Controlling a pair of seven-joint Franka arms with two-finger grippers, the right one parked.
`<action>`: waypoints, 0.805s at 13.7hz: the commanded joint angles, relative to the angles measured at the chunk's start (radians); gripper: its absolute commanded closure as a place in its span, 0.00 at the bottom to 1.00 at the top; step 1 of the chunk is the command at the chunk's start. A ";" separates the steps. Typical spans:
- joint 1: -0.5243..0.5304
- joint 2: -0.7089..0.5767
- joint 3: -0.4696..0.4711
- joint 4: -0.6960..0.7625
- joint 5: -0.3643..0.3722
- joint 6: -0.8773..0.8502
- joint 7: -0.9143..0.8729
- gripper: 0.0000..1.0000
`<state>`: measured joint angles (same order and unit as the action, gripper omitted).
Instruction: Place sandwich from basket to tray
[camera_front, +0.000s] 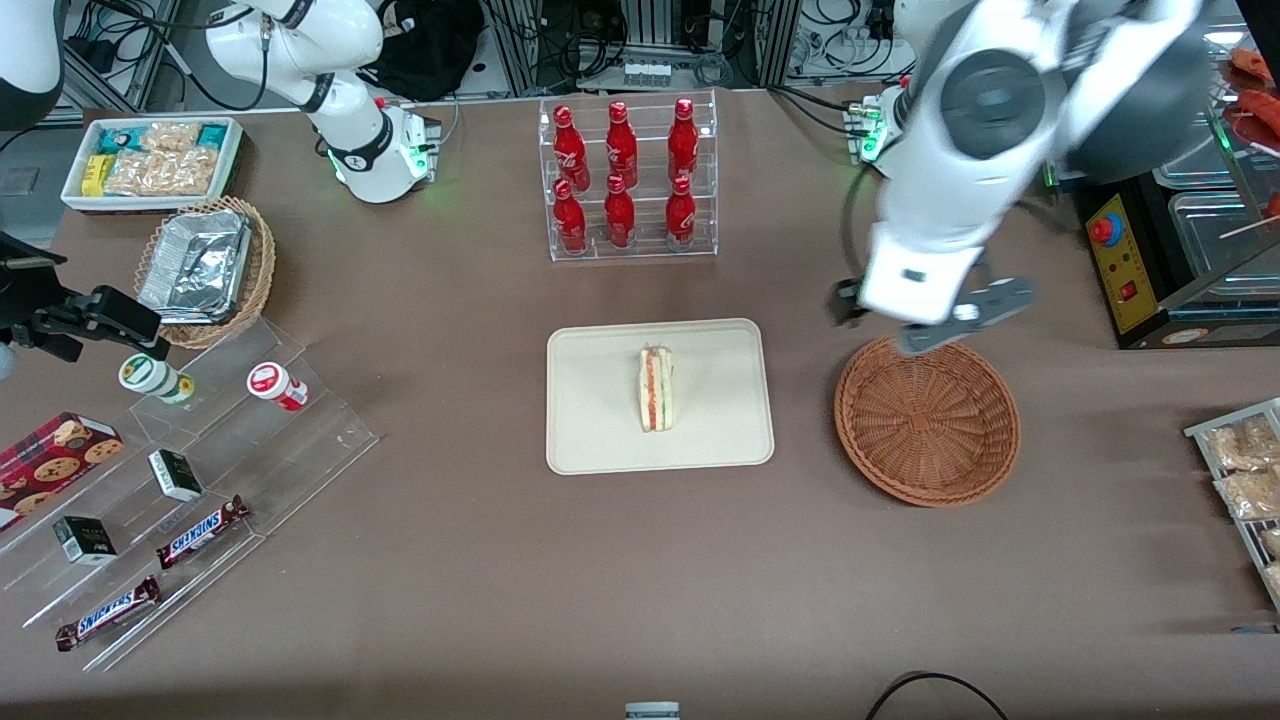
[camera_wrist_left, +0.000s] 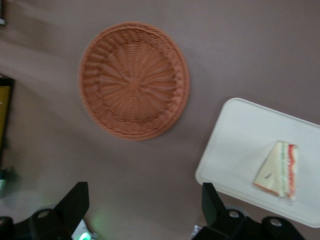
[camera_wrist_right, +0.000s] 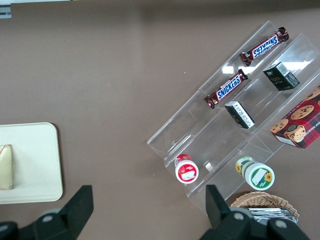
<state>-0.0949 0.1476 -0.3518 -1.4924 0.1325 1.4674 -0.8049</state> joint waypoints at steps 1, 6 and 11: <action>0.098 -0.071 -0.009 -0.043 -0.016 -0.050 0.149 0.01; 0.224 -0.177 -0.006 -0.117 -0.054 -0.091 0.459 0.01; 0.269 -0.217 0.084 -0.114 -0.090 -0.139 0.645 0.00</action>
<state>0.1941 -0.0341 -0.3198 -1.5836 0.0606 1.3384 -0.1995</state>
